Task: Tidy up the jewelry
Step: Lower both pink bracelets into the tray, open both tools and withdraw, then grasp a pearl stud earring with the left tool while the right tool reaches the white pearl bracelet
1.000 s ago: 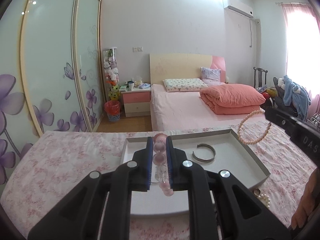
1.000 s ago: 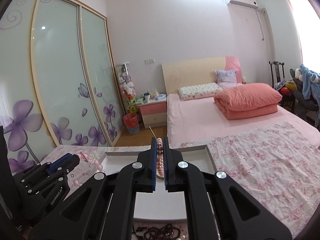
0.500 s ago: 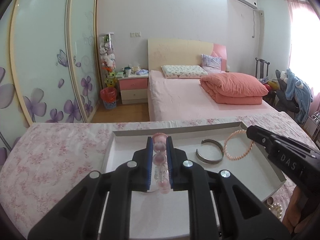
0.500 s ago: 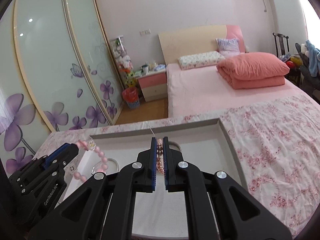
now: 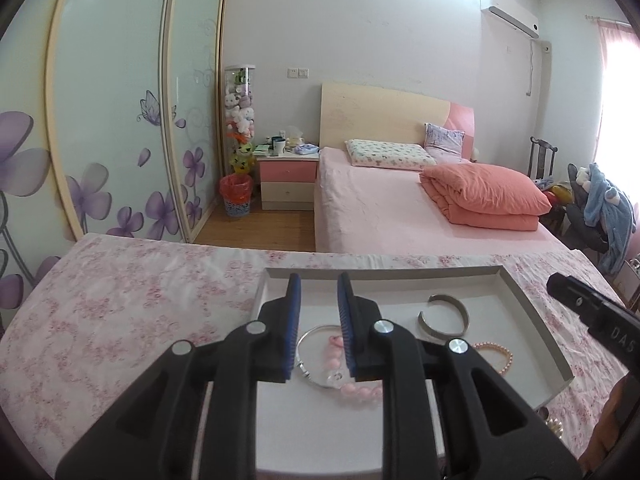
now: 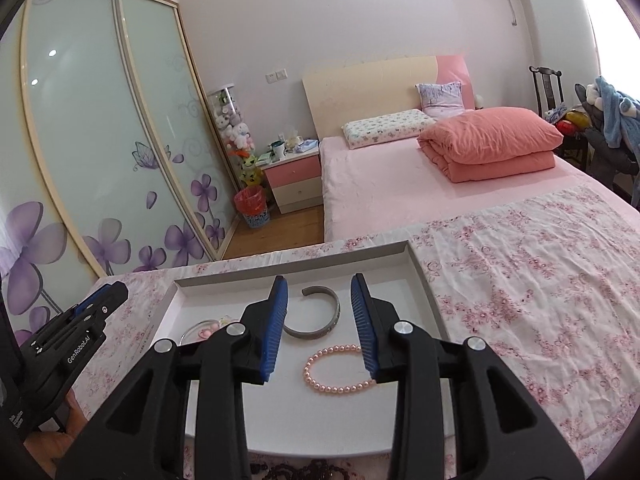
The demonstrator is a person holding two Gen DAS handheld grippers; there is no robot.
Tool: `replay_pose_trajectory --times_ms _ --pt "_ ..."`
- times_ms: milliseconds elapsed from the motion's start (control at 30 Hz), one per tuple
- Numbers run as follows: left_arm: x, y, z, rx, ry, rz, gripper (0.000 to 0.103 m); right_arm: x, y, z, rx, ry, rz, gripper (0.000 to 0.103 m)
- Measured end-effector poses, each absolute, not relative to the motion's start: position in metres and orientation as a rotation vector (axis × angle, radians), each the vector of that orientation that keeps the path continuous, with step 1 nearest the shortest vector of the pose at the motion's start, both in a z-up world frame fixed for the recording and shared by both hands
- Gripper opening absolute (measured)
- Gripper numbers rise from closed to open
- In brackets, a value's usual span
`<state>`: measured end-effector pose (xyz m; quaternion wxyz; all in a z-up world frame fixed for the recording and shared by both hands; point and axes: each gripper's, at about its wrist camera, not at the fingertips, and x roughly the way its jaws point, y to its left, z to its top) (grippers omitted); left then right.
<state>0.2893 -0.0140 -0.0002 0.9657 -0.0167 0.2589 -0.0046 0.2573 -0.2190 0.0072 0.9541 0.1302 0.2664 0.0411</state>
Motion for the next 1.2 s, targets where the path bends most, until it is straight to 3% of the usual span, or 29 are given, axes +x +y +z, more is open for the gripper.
replay_pose_trajectory --times_ms 267,633,867,1200 --pt "0.249 -0.008 0.002 -0.016 0.519 -0.019 0.029 0.225 -0.224 0.012 0.229 0.540 0.081 0.035" --pt "0.188 -0.002 -0.016 0.007 0.583 -0.094 0.054 0.187 -0.253 -0.032 0.172 0.711 0.018 0.034" --pt "0.171 -0.010 -0.036 0.034 0.651 -0.155 0.059 0.185 -0.261 -0.066 0.149 0.848 0.002 0.034" --pt "0.162 -0.017 -0.055 0.035 0.713 -0.202 0.064 0.192 -0.250 -0.084 0.078 0.901 -0.025 0.034"
